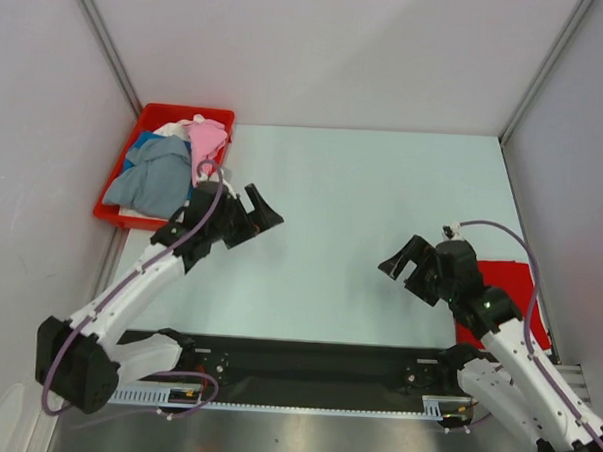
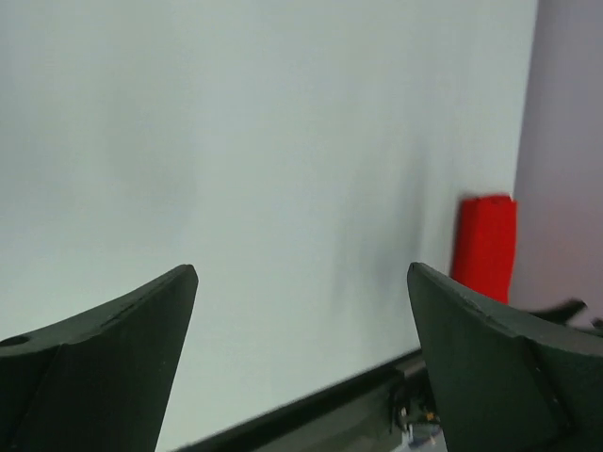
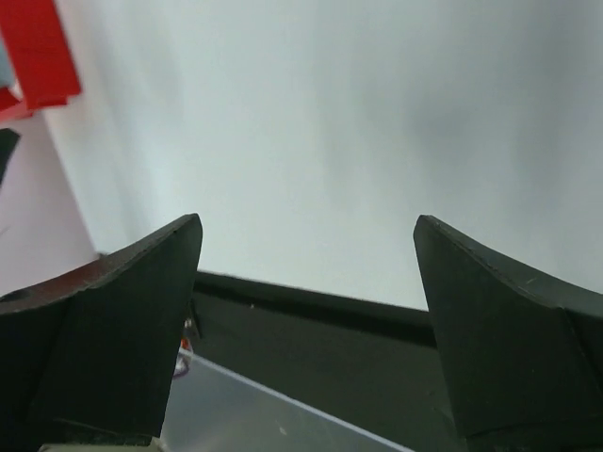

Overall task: Fold and stack the t-shirts
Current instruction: Grab the tshirt from the pile

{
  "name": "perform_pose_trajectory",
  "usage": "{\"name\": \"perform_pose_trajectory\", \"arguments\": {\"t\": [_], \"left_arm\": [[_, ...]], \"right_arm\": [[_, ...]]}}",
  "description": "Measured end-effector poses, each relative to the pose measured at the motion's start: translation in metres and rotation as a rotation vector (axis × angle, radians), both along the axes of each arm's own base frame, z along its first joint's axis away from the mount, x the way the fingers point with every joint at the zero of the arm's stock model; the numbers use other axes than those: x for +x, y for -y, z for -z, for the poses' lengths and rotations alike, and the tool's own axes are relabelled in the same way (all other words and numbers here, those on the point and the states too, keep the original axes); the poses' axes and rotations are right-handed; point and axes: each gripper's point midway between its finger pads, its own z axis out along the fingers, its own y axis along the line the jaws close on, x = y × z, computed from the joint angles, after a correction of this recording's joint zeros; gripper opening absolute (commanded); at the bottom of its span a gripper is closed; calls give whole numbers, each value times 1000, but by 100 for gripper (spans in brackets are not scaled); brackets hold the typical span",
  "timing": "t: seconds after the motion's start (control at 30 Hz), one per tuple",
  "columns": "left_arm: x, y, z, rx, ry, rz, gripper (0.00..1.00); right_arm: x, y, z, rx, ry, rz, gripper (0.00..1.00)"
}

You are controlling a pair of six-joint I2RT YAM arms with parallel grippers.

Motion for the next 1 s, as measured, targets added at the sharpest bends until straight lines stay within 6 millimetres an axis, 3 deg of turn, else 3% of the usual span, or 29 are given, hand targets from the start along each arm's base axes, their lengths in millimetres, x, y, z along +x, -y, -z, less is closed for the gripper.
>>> {"name": "perform_pose_trajectory", "arguments": {"t": [0.13, 0.27, 0.37, 0.43, 0.57, 0.67, 0.73, 0.83, 1.0], "left_arm": [[49, -31, 8, 12, -42, -87, 100], [99, -92, 39, -176, -83, -243, 100], [121, -137, 61, -148, -150, -356, 100], [161, -146, 40, -56, -124, -338, 100], [263, -158, -52, 96, 114, -318, 100], [299, -176, -95, 202, 214, -368, 100], [316, -189, -104, 267, 224, -400, 100], [330, -203, -88, 342, 193, -424, 100], [325, -216, -26, 459, 52, -398, 100]], "right_arm": [[18, 10, -9, -87, -43, 2, 100], [36, 35, -17, -77, -72, 49, 100], [41, 48, -19, -58, -74, 58, 99], [43, 42, -22, -46, -77, 10, 100], [55, 41, -25, -51, -89, -40, 100], [63, 46, -26, -68, -88, -43, 100], [69, 48, -27, -74, -91, -43, 100], [80, 49, -25, -64, -107, -38, 100], [90, 51, -12, -49, -162, -37, 100]]}}
